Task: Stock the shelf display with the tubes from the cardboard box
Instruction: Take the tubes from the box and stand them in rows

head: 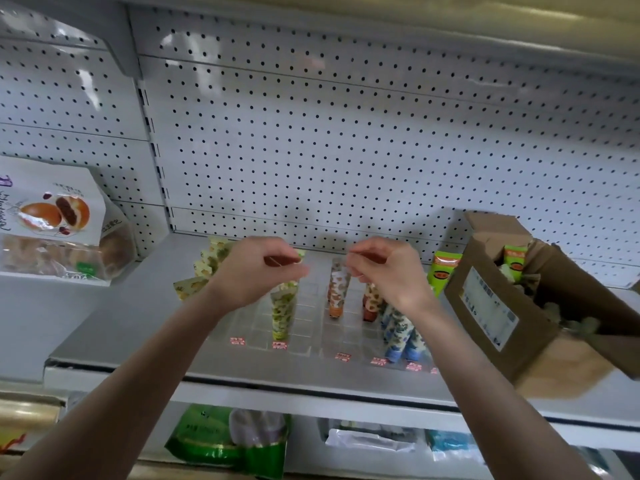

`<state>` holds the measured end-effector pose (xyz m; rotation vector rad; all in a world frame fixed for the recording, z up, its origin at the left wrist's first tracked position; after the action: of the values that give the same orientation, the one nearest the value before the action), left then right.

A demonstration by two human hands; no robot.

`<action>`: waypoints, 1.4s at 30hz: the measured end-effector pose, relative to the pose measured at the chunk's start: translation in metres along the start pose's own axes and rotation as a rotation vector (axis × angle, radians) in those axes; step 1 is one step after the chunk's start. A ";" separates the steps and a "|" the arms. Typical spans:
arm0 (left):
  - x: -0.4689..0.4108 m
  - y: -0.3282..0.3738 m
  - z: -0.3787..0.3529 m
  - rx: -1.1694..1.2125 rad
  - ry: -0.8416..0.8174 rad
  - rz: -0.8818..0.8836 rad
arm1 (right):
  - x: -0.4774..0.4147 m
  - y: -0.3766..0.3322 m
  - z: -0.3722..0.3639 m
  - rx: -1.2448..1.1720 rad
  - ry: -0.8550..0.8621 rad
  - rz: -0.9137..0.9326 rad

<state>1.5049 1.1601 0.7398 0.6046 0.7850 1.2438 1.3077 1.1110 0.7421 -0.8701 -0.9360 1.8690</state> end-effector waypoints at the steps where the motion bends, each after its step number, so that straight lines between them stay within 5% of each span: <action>1: -0.003 0.008 -0.004 0.056 -0.002 -0.020 | 0.002 0.000 0.010 -0.002 0.026 0.001; 16: -0.065 0.101 -0.129 0.296 -0.177 -0.235 | 0.065 0.029 0.178 0.116 0.300 -0.076; 25: -0.091 0.135 -0.194 0.290 -0.246 -0.266 | 0.080 0.075 0.248 -0.018 0.294 -0.239; 42: -0.116 0.141 -0.238 0.272 -0.183 -0.200 | 0.065 0.126 0.259 0.556 -0.448 -0.343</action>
<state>1.2176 1.0766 0.7272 0.8275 0.8443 0.8919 1.0181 1.0557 0.7452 0.0469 -0.7015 1.9007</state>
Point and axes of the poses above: each hand's wrist, its own x-axis away from the middle knuckle, its own z-axis out of the back of the hand, y = z × x, the point moved 4 cm from there along -x, towards the middle knuckle, and after that the axes turned 9 degrees about -y, right-handed, at the moved point
